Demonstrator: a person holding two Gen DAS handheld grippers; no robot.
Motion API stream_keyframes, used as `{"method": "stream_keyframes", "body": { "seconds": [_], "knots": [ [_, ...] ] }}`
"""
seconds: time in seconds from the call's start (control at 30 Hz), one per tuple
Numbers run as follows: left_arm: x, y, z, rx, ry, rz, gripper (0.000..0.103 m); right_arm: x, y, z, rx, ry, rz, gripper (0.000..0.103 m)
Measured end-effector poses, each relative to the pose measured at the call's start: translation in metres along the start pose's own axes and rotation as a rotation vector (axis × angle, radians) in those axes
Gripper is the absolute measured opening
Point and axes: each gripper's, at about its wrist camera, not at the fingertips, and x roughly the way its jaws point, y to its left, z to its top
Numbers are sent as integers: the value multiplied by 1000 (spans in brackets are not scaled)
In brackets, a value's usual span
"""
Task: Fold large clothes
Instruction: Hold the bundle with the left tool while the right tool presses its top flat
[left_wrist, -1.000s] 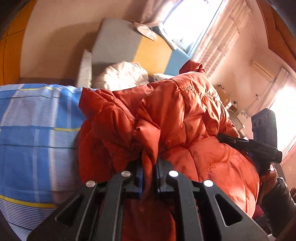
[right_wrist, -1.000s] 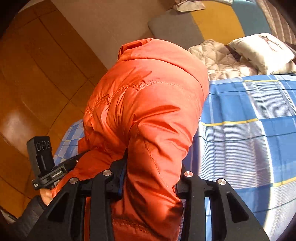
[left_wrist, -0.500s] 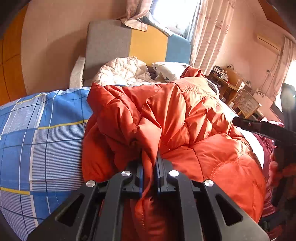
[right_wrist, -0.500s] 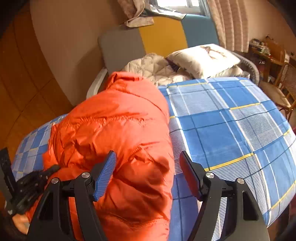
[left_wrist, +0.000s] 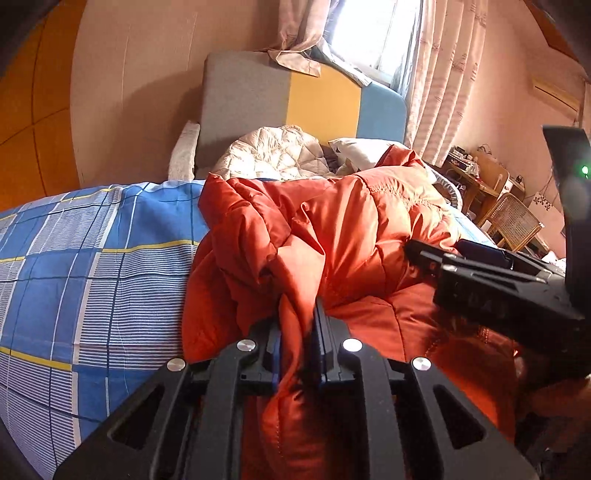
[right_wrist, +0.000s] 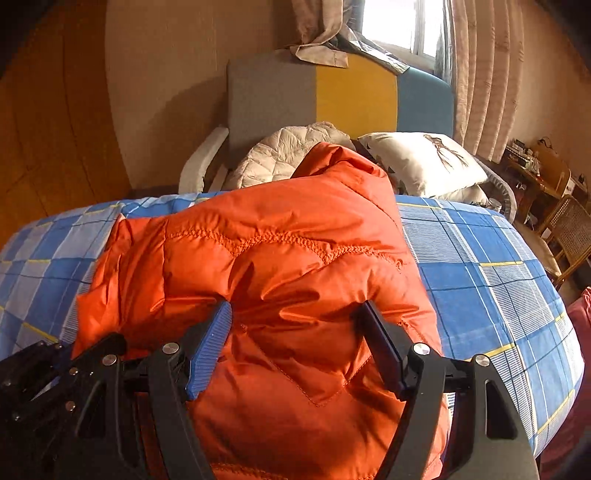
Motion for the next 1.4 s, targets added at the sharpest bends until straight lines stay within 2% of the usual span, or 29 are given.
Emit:
{"method": "stream_keyframes", "body": {
  "seconds": [0.57, 0.8, 0.97, 1.07, 1.2, 1.4],
  "knots": [
    [24, 13, -10, -54, -5, 65, 14, 41, 21, -15, -16, 14, -25, 72],
    [26, 7, -10, -66, 6, 92, 17, 38, 22, -19, -10, 7, -30, 72],
    [22, 12, -10, -99, 10, 90, 27, 20, 16, -17, 15, 1, 6, 72],
    [17, 13, -7, -108, 16, 84, 28, -1, 9, -20, 32, -16, 40, 72],
    [5, 13, 1, -121, 17, 85, 37, -29, -3, -33, 68, -46, 80, 72],
    [-16, 14, 7, -142, -25, 84, 41, -60, -13, -55, 82, -76, 96, 72]
  ]
}}
